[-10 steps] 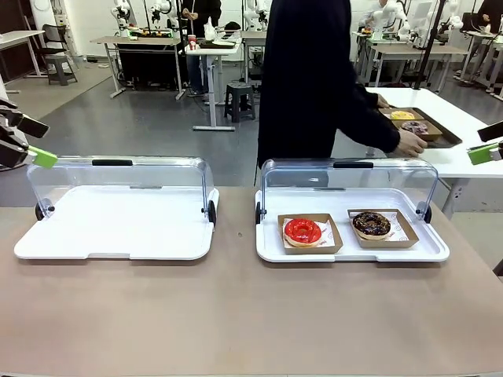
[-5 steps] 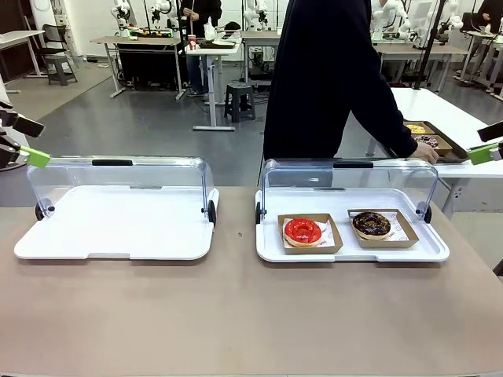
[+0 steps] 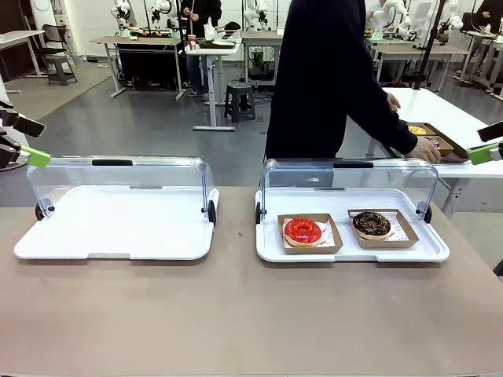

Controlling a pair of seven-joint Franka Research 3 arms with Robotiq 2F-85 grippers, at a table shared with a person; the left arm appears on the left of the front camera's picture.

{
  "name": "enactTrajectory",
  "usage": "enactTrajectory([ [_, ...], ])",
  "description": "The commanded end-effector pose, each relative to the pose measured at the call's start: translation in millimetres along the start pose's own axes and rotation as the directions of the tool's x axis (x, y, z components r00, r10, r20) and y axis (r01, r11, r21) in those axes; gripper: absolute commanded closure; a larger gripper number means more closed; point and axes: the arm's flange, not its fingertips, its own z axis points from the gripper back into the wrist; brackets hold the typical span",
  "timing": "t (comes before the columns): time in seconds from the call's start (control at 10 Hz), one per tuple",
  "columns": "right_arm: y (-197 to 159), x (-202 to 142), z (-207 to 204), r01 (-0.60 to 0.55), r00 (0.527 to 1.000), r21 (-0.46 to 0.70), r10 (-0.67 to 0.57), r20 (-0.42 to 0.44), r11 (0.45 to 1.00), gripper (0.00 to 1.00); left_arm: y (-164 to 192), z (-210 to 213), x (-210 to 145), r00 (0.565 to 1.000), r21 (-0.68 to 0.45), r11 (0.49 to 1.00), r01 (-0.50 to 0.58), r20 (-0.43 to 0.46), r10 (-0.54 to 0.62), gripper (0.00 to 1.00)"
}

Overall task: Provide the desired donut to the person.
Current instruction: Place the picked Paper togo box onto the Handle tray extended by the person.

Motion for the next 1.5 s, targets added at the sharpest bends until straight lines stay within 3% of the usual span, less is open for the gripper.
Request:
enactTrajectory([
  [0.0, 0.1, -1.4, -3.6, -0.003, 1.000, 0.013, 0.003, 0.018, 1.000, 0.00, 0.5, 0.4, -0.8, 1.000, 0.002, 1.000, -0.004, -0.001, 0.004, 0.00],
  [1.4, 0.1, -1.4, -3.6, -0.003, 1.000, 0.013, 0.003, 0.018, 1.000, 0.00, 0.5, 0.4, -0.8, 1.000, 0.002, 1.000, -0.004, -0.001, 0.004, 0.00],
])
